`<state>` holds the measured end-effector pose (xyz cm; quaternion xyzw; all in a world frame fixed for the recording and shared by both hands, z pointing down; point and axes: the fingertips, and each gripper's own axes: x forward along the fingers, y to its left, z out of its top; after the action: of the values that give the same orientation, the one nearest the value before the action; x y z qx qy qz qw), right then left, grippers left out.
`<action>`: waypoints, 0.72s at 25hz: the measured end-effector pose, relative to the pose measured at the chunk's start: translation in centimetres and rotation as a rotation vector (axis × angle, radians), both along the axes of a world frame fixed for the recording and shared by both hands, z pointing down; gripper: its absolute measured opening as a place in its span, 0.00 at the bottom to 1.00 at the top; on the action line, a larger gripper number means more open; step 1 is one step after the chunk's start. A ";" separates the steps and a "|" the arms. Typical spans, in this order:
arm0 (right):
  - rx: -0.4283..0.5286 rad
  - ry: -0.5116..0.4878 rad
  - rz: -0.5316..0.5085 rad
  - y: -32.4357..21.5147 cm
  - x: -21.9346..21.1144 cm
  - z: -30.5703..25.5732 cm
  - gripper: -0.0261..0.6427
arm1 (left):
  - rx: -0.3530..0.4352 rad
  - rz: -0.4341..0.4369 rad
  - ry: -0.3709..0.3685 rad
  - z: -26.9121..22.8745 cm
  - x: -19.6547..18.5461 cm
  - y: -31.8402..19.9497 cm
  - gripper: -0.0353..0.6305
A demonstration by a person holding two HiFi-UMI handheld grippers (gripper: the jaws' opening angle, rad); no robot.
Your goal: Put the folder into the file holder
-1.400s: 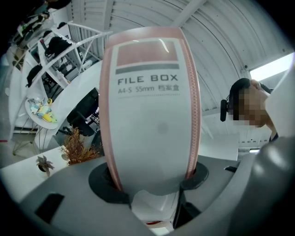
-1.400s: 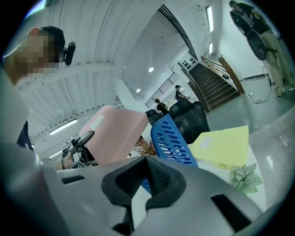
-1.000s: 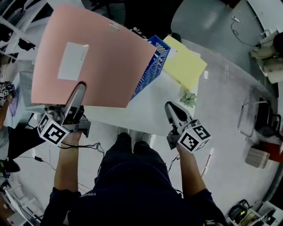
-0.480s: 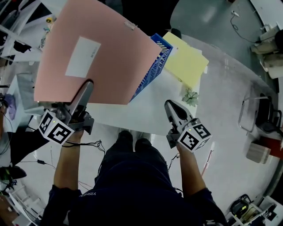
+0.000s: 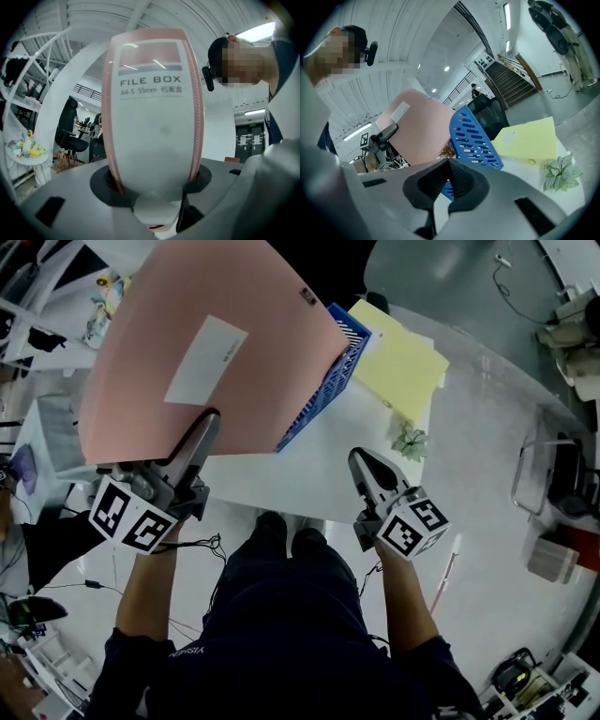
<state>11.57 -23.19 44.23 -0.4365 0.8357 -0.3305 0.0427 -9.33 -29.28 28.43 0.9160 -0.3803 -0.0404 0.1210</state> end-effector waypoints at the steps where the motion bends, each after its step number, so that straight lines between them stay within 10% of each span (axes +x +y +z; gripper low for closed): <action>1: 0.000 -0.001 -0.001 0.0 -0.1 0.0 0.05 | 0.010 0.001 -0.022 0.1 0.4 0.1 0.47; 18: -0.035 -0.001 0.022 1.6 0.4 1.8 0.05 | 0.052 0.013 -0.215 4.6 3.6 0.0 0.47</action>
<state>12.02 -21.61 46.04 -0.4462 0.8250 -0.3446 0.0391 -5.76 -29.33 33.00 0.9204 -0.3839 0.0491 0.0558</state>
